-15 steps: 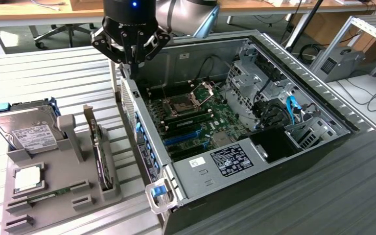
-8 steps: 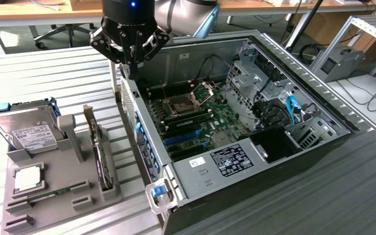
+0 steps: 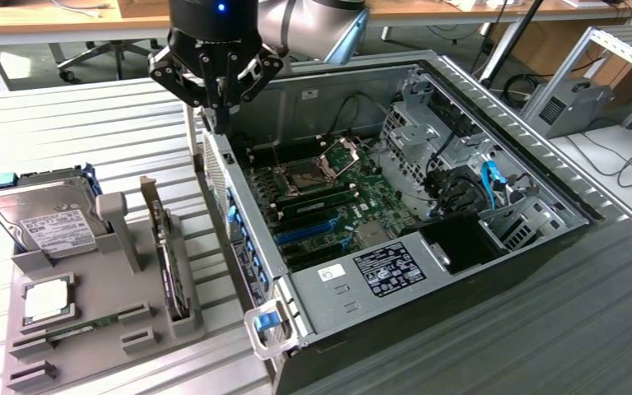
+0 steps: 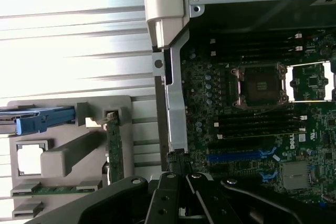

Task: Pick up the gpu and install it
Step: 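Reach for the gpu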

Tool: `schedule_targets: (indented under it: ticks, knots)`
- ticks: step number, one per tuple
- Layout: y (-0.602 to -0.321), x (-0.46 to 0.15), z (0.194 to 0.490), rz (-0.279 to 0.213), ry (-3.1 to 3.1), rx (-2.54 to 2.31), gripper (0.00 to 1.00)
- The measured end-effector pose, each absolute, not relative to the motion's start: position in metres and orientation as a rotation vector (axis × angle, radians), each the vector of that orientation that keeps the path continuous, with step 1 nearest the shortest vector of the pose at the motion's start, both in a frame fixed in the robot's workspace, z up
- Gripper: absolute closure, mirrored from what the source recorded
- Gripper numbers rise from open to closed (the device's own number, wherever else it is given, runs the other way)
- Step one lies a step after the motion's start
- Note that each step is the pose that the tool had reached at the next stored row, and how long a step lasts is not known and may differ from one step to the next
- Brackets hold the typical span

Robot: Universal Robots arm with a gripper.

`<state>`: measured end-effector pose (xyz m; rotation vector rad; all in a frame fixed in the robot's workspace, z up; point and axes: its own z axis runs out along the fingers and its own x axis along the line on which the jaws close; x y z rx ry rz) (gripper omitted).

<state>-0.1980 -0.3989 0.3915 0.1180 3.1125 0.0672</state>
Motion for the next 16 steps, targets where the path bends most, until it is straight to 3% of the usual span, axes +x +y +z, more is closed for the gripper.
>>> schedule_targets:
  ticks: [16]
  knots:
    - [-0.3989, -0.2033, 0.3913, 0.067, 3.112, 0.118, 0.89]
